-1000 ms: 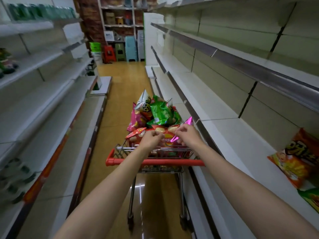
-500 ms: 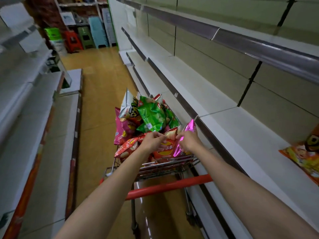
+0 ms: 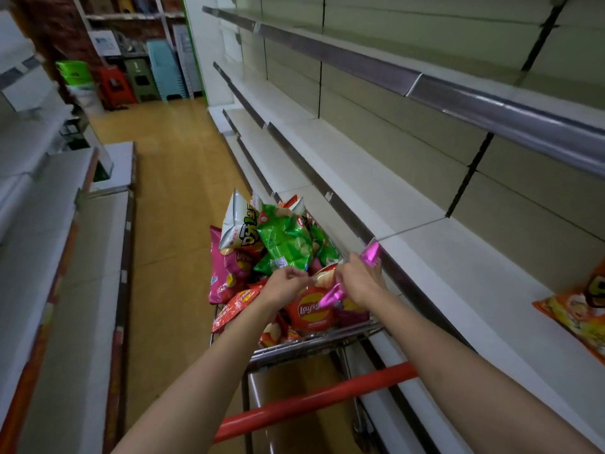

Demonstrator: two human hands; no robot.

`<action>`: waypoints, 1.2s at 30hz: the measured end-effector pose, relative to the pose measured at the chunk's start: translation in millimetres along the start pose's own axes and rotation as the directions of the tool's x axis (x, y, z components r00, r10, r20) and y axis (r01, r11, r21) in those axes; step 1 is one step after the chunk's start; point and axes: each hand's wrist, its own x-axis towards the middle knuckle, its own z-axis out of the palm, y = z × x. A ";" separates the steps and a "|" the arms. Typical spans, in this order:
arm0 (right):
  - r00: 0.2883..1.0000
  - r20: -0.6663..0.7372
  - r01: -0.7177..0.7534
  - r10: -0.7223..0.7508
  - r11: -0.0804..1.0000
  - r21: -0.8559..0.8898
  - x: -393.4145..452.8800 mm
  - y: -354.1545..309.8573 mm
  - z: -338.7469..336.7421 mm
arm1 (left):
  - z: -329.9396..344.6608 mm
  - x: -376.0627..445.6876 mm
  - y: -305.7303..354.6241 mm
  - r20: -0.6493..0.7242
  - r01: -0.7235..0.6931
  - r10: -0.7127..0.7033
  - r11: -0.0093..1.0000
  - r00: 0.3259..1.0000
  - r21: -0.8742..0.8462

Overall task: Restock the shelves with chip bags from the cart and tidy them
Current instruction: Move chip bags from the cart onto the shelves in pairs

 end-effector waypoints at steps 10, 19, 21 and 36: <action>0.975 -0.075 0.223 -0.211 0.943 0.245 10.5 -24.2 -63.6 | -6.5 7.7 14.3 0.178 -0.072 0.080 0.996 0.981 -0.054; 0.923 -0.285 0.353 -0.260 0.865 0.357 32.2 -73.1 -65.4 | -44.3 3.0 14.3 -0.039 -0.214 0.210 0.962 0.977 -0.169; 0.914 -0.334 0.354 -0.231 0.855 0.379 43.8 -87.6 -65.7 | -58.3 1.2 11.9 -0.112 -0.199 0.179 0.959 0.977 -0.200; 0.997 0.037 0.054 -0.064 0.974 0.220 144.6 -84.9 -12.8 | -136.0 22.2 16.7 -0.271 -0.153 -0.002 0.821 0.963 -0.550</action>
